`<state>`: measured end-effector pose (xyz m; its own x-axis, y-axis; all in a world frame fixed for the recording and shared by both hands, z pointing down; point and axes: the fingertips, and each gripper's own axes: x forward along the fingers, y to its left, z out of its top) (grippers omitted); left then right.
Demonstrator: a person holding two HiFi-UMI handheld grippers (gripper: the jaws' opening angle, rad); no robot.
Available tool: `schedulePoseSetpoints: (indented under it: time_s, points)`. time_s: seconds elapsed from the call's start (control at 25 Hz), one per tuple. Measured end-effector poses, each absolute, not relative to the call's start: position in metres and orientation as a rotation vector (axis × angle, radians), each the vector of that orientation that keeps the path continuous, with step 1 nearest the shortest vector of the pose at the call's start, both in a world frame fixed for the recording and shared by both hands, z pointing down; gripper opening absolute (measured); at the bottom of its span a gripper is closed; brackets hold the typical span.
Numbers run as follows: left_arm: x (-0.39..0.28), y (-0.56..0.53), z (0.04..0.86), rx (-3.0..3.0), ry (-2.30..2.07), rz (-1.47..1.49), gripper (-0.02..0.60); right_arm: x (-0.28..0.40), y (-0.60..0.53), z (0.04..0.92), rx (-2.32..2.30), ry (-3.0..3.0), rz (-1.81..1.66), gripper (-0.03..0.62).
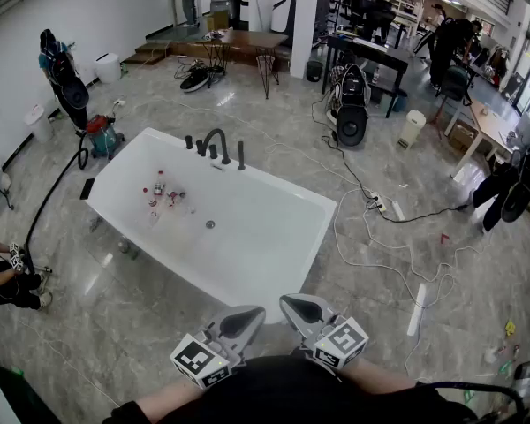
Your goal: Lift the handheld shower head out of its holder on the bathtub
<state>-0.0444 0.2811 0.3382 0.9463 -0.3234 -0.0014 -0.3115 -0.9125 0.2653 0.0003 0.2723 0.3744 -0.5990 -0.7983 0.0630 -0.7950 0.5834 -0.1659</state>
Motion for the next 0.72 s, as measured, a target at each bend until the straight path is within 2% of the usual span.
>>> schedulePoseSetpoints:
  time_s: [0.72]
  points:
    - [-0.025, 0.28, 0.349, 2.825, -0.5, -0.063, 0.0, 0.019, 0.27, 0.393, -1.343, 2.759, -0.382, 0.002]
